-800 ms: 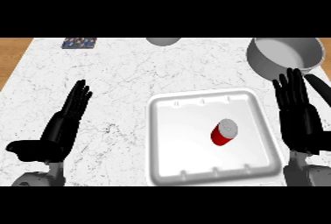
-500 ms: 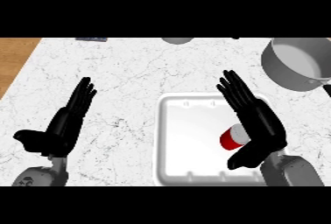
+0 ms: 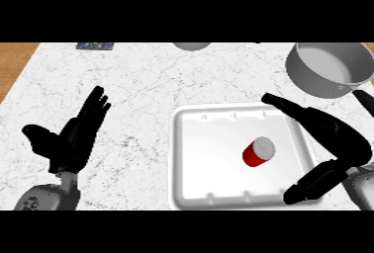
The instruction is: Pick the can from the tray and place it in the pot
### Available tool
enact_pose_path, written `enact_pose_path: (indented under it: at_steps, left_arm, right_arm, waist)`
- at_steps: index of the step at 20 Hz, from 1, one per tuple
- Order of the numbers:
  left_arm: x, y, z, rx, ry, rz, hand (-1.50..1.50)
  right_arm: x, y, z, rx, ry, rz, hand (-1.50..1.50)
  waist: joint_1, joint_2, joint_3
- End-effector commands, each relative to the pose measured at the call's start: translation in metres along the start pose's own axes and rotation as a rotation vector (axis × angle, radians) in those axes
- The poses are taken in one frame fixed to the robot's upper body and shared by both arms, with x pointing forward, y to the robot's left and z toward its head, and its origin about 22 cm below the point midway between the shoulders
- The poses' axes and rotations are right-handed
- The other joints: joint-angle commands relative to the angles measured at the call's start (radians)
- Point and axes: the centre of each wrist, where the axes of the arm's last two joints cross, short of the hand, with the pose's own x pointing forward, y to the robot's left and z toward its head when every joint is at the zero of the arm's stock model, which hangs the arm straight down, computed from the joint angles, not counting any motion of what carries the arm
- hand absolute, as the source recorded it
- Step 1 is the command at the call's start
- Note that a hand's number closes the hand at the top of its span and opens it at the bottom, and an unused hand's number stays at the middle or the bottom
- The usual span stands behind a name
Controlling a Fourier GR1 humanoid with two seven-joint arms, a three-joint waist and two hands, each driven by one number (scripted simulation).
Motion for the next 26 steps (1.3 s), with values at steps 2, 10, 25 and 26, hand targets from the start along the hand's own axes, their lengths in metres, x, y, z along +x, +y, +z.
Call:
enact_pose_path:
  at_steps: [2, 10, 25, 26]
  left_arm:
    - [0.006, -0.003, -0.004, 0.018, 0.025, 0.01, 0.0]
    - [0.014, 0.005, -0.003, 0.022, 0.029, 0.009, 0.0]
    - [0.018, -0.01, 0.009, 0.015, 0.022, 0.009, 0.0]
    - [0.022, -0.012, 0.005, 0.022, 0.042, 0.007, 0.0]
  right_arm:
    - [0.033, -0.069, 0.017, 0.145, -0.011, 0.211, -1.5]
    - [0.097, -0.102, -0.007, 0.41, 0.182, 0.466, -1.5]
    - [0.091, -0.064, -0.054, 0.534, 0.471, 0.561, -1.5]
    - [0.088, -0.058, -0.049, 0.566, 0.492, 0.557, -1.5]
  waist:
    - [-0.012, 0.001, -0.001]
    - [-0.016, -0.002, -0.004]
    - [-0.008, 0.0, -0.003]
    - [-0.011, -0.001, -0.003]
